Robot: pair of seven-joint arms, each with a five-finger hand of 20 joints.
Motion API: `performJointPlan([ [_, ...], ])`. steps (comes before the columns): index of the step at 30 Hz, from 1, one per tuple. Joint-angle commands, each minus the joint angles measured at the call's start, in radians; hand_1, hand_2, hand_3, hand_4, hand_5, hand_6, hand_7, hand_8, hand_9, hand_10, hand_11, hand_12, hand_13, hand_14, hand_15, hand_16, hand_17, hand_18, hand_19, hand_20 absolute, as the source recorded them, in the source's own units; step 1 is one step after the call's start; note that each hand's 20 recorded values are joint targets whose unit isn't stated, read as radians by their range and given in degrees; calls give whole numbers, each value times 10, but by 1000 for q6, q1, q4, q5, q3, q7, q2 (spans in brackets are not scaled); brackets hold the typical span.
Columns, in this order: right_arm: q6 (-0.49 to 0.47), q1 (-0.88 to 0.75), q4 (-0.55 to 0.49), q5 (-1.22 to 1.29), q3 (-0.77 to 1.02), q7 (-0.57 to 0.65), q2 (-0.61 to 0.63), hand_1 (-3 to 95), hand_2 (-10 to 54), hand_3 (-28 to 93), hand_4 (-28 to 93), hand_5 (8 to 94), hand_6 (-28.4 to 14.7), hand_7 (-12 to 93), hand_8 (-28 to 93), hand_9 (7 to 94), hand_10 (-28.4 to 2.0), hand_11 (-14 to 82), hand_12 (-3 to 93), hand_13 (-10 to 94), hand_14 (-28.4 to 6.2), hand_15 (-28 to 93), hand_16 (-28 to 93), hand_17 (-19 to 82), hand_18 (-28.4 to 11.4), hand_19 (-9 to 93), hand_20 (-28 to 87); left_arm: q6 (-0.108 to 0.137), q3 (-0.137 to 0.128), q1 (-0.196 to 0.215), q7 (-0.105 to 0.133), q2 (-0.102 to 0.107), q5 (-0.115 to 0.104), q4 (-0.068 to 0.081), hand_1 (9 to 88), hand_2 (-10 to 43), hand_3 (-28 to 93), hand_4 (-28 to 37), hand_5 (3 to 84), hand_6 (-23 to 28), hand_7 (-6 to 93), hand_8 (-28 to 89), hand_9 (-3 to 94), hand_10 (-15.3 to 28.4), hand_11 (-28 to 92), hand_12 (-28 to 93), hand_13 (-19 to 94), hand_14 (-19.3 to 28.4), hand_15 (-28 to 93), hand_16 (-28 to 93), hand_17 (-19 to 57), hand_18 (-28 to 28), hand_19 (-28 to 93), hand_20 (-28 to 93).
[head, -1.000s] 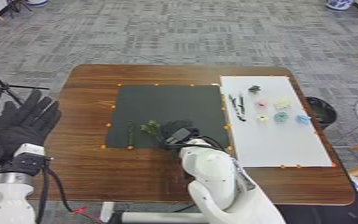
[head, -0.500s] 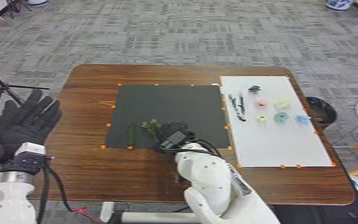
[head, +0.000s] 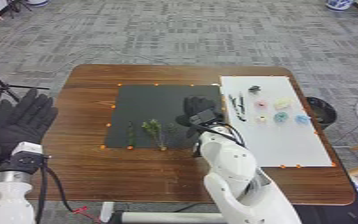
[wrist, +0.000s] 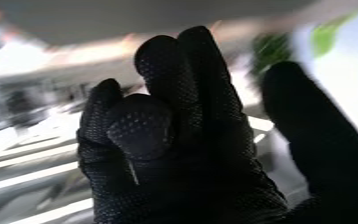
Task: Arrange flowers
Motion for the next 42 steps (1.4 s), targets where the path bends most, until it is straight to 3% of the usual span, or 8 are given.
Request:
performJointPlan([
  [1, -30, 46, 20, -32, 169, 83, 96, 292, -18, 649, -147, 679, -92, 148, -85, 703, -198, 412, 339, 680, -153, 719, 425, 297, -284, 820, 388, -4, 7, -7, 1, -9, 5, -1, 250, 169, 656, -283, 402, 87, 61, -80, 341, 145, 163, 62, 254, 119, 174, -70, -67, 113, 341, 44],
  [7, -122, 91, 97, -55, 179, 89, 120, 290, -86, 596, -218, 627, -118, 70, -71, 676, -207, 413, 336, 655, -161, 726, 431, 287, -284, 815, 403, -32, 15, -18, -2, -12, 6, 9, 244, 167, 663, -283, 399, 86, 62, -80, 339, 144, 162, 64, 255, 119, 175, -66, -66, 112, 338, 43],
  [14, -182, 203, 218, -125, 104, 47, 135, 334, -95, 518, -265, 642, -116, 83, -65, 662, -205, 478, 376, 657, -161, 747, 449, 293, -284, 812, 424, -91, -3, -12, 11, -13, -88, 19, 273, 186, 533, -283, 384, 80, 50, -76, 323, 143, 141, 67, 243, 119, 149, -57, -67, 114, 322, 43],
  [17, -183, 250, 251, -151, 84, 39, 144, 336, -95, 512, -261, 648, -116, 85, -66, 666, -205, 482, 381, 661, -159, 747, 456, 298, -284, 814, 427, -101, -2, -30, 19, 3, -72, 20, 319, 191, 422, -283, 379, 80, 44, -73, 319, 143, 132, 73, 239, 120, 135, -46, -69, 115, 316, 48],
  [20, -213, 297, 294, -176, 70, 25, 145, 341, -95, 527, -259, 652, -115, 87, -66, 669, -205, 484, 381, 663, -159, 747, 456, 299, -284, 814, 428, -117, -7, -28, 24, -18, -74, 17, 330, 188, 389, -283, 377, 81, 42, -71, 317, 143, 129, 75, 238, 121, 134, -42, -69, 116, 312, 49],
  [36, -307, 339, 404, -103, 119, 79, 114, 387, -95, 512, -276, 659, -109, 86, -73, 673, -202, 486, 384, 662, -161, 749, 459, 296, -284, 811, 436, -100, 27, -61, -24, -1, 8, 13, 274, 176, 533, -283, 375, 81, 44, -71, 315, 142, 130, 79, 235, 127, 139, -38, -68, 114, 306, 53],
  [40, -297, 326, 408, -74, 130, 88, 102, 394, -95, 496, -279, 660, -108, 86, -74, 675, -201, 487, 386, 663, -161, 750, 457, 295, -284, 810, 438, -122, 61, -83, -11, 3, -37, 28, 231, 147, 628, -283, 377, 82, 46, -72, 315, 141, 134, 79, 236, 126, 142, -40, -69, 115, 308, 53],
  [42, -304, 319, 416, -45, 131, 105, 92, 413, -95, 456, -274, 658, -108, 82, -75, 675, -200, 488, 386, 663, -161, 750, 456, 296, -284, 809, 438, -117, 64, -87, -18, 5, -19, 31, 227, 135, 642, -283, 377, 82, 47, -72, 315, 141, 134, 79, 236, 126, 142, -41, -70, 115, 309, 53],
])
